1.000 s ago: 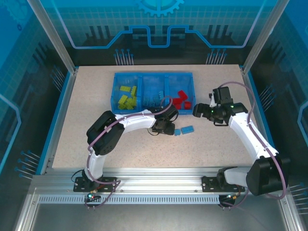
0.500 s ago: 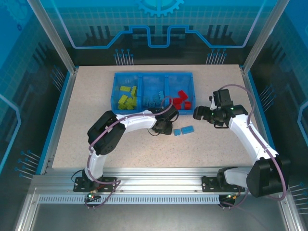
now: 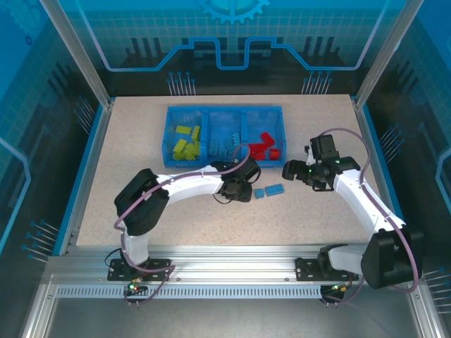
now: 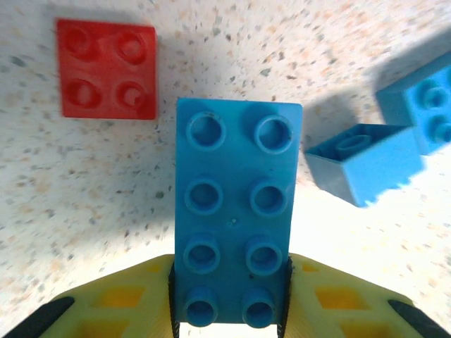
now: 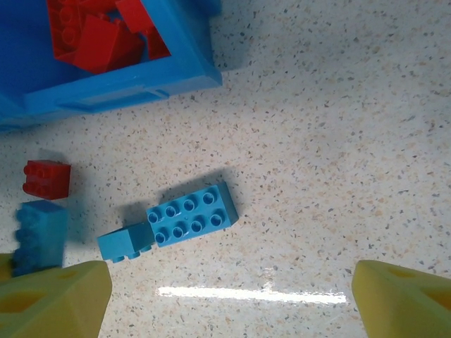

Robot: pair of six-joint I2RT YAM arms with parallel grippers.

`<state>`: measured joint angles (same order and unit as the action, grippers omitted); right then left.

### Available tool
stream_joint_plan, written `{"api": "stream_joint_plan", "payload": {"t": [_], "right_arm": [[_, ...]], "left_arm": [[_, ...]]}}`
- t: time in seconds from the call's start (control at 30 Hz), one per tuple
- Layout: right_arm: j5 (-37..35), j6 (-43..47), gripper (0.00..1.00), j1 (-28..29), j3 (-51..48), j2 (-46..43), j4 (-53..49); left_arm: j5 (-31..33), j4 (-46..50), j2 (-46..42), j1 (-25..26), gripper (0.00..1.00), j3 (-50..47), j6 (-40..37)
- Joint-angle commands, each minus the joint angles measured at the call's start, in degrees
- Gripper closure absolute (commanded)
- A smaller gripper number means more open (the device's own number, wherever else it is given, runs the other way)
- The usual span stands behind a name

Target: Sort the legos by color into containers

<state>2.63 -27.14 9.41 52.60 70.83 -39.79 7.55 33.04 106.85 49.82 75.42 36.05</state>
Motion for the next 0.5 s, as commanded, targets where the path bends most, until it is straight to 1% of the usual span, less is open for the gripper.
{"api": "stream_joint_plan", "payload": {"t": [0.0, 0.07, 0.2, 0.33, 0.43, 0.47], "right_arm": [[1.4, -0.2, 0.11, 2.0, -1.2, -0.8, 2.4], [1.2, -1.0, 0.11, 4.1, -1.7, -0.7, 4.2], [-1.5, -4.1, 0.11, 8.8, -1.3, 0.8, 6.0], [-4.9, -10.8, 0.11, 14.2, -0.4, 3.9, 7.3], [-10.4, -16.6, 0.11, 19.8, 1.3, 6.6, 7.9], [-11.1, -18.2, 0.11, 21.2, 1.9, 7.4, 8.5]], "left_arm": [[2.5, 4.7, -5.5, -0.8, 0.64, 2.4, -0.4], [2.7, 5.6, -7.3, -3.0, 0.64, 3.7, -0.7], [2.5, 5.8, -8.8, -10.0, 0.64, 6.3, -2.6], [1.7, 6.0, -6.0, -16.3, 0.64, 11.0, -6.4], [0.1, 6.0, -1.8, -19.5, 0.64, 14.7, -8.0], [-0.3, 6.1, -0.3, -20.2, 0.64, 15.8, -8.3]]}}
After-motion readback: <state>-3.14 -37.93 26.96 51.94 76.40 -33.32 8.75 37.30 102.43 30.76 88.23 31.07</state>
